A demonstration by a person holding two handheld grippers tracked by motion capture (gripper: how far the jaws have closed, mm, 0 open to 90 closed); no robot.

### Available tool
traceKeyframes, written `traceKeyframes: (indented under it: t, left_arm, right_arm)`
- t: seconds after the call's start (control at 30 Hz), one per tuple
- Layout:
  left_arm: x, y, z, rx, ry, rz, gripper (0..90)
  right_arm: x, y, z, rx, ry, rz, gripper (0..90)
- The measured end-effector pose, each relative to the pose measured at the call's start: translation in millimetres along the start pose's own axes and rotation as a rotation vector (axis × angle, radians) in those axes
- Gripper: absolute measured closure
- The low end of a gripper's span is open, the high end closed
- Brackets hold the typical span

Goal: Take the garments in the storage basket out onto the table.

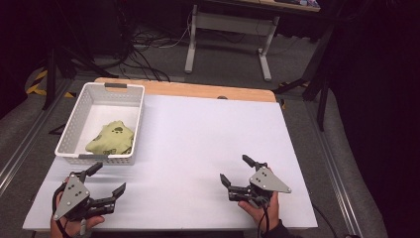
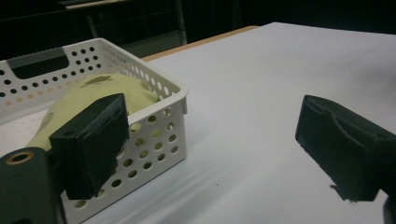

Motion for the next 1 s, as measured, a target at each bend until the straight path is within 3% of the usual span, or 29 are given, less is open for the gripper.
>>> traceKeyframes:
  t: [0.23, 0.37, 0.63, 0.83, 1.0]
  left_arm:
    - [4.7, 0.2, -1.6, 0.008, 0.001, 0.024, 10.6]
    - [5.2, 1.0, -1.4, -0.002, -0.029, -0.001, 11.5]
    - [-0.8, -5.2, -5.5, 0.007, -0.036, -0.044, 11.3]
    - [-6.8, -20.0, -15.5, 0.007, -0.077, -0.054, 9.6]
    - [-11.2, -42.5, -35.6, 0.001, -0.149, -0.038, 8.8]
  right_arm:
    - [-7.7, 1.8, 6.1, -0.018, -0.008, 0.041, 10.2]
    - [-10.0, 0.3, 3.4, -0.031, -0.003, 0.062, 10.3]
    - [-7.7, -2.4, 3.8, -0.057, -0.01, 0.044, 10.4]
    - [-2.1, -6.7, 5.2, -0.072, -0.039, 0.021, 9.5]
    - [3.2, -8.5, 7.4, -0.076, -0.067, 0.019, 9.5]
Point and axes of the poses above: each handheld gripper's, and its own axes: x roughly forward along the jaws, z roughly out of its underside, y roughly to its right, the point moved 1 cm from there along x, roughly forward along the jaws, and after that the axes turned 13 degrees about -y, right-handed, at the moved point
